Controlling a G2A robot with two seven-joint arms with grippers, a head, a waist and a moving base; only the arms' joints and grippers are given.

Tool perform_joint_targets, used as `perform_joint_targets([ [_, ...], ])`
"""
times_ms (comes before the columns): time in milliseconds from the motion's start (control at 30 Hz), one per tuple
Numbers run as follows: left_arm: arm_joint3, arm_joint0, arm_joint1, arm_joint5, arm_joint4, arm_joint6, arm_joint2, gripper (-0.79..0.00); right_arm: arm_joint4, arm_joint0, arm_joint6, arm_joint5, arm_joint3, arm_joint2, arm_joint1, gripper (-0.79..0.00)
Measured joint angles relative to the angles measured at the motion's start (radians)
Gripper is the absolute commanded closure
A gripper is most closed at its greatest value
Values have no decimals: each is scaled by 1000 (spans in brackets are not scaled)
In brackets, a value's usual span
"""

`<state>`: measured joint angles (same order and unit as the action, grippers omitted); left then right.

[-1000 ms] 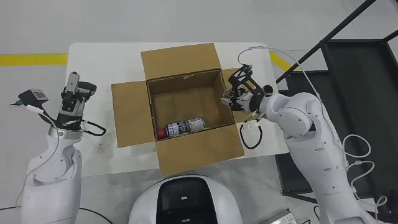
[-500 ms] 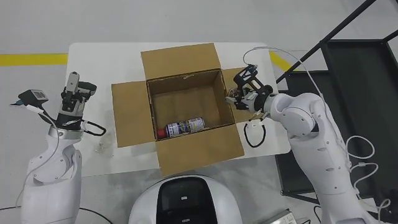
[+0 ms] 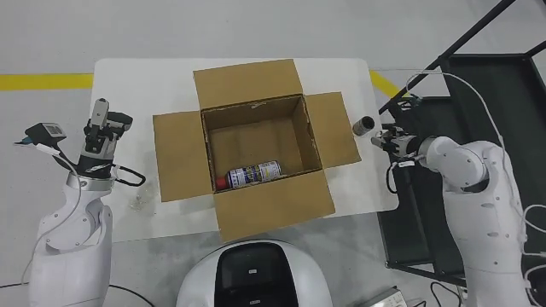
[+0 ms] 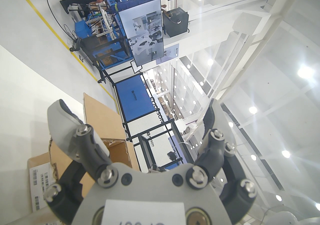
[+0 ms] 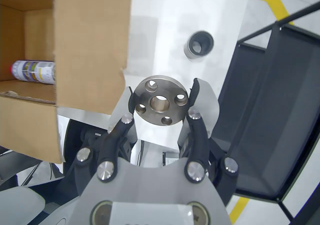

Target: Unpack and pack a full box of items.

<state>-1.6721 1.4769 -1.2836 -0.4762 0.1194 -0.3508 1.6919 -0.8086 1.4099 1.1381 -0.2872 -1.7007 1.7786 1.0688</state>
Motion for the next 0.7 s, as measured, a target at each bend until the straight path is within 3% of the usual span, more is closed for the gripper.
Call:
perform_joint_targets([
  [700,0,0,0,0,0,0,0,-785,-184,-222,-157,108,436,-275,16,0],
])
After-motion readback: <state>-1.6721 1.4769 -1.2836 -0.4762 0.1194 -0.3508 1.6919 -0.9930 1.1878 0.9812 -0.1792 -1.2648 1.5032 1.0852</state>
